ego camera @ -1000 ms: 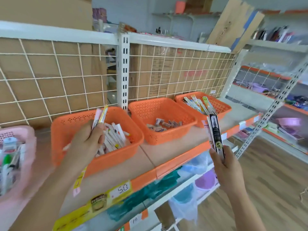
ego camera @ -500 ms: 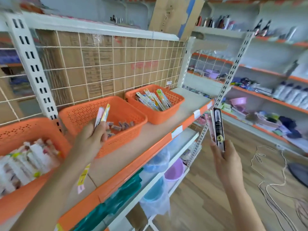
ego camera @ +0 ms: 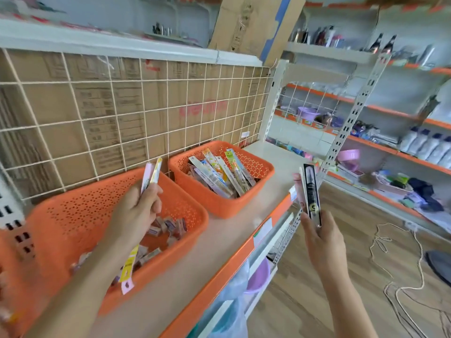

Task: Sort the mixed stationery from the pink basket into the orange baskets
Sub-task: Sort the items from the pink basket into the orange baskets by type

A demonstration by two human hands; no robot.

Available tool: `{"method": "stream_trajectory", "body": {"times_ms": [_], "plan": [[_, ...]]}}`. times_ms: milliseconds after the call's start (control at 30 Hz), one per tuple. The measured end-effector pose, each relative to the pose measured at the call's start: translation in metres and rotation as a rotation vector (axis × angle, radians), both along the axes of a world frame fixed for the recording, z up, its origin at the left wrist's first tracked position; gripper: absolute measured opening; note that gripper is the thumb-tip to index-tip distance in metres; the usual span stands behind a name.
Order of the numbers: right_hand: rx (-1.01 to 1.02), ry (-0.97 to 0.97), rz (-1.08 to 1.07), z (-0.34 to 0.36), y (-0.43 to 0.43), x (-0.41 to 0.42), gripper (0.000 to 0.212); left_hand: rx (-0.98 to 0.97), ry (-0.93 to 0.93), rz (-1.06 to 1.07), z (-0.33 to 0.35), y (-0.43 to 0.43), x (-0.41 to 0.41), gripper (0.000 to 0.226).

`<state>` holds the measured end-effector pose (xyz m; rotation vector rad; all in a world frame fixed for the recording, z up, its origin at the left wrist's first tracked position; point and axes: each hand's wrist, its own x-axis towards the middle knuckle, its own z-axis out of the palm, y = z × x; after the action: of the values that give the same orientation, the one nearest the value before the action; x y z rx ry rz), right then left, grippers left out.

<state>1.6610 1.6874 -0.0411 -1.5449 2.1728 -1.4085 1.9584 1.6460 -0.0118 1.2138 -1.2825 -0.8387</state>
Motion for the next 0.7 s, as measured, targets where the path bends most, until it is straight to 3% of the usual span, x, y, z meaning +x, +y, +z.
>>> {"method": "stream_trajectory", "body": {"times_ms": [300,533,700], "plan": [[0.025,0.009,0.196,-0.009,-0.124,-0.007,0.024,0.06,0.043,0.132,0.0,-0.064,-0.024,0.025],[0.001,-0.018,0.452,0.01,-0.225,-0.003,0.02,0.085,0.345,0.199,0.02,-0.142,-0.075,0.024],[0.122,-0.177,0.728,0.007,-0.27,0.021,0.017,0.121,0.371,0.318,0.013,-0.194,-0.116,0.016]]}}
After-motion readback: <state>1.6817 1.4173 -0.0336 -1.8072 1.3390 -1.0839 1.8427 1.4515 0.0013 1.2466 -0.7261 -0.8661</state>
